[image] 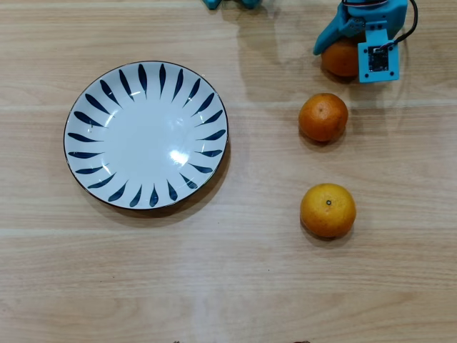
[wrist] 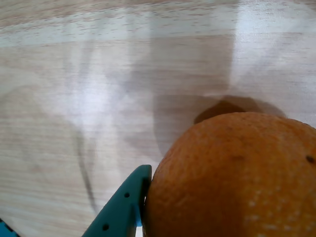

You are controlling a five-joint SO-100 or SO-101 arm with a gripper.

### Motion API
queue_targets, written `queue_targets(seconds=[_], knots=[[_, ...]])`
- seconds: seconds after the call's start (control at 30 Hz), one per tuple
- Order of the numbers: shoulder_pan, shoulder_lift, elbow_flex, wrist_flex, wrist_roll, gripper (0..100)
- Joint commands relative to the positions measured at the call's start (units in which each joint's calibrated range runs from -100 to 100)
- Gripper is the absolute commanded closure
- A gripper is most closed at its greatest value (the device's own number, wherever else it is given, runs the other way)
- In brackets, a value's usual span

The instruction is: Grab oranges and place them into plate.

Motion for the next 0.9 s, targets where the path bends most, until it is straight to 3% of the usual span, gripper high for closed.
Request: queue_targets(seconds=[0.0, 0.3, 0.43, 0.6, 0.87], knots=[[-0.4, -1.2, -0.2, 1.6, -0.3, 61], [1.1, -6.8, -2.8, 12.2, 0.7, 65], [4.4, -9.2, -6.1, 17.8, 5.0, 65], [11.4, -12.0, -12.5, 21.4, 14.1, 65], [27.9, -19.5, -19.8, 20.7, 34.7, 65]])
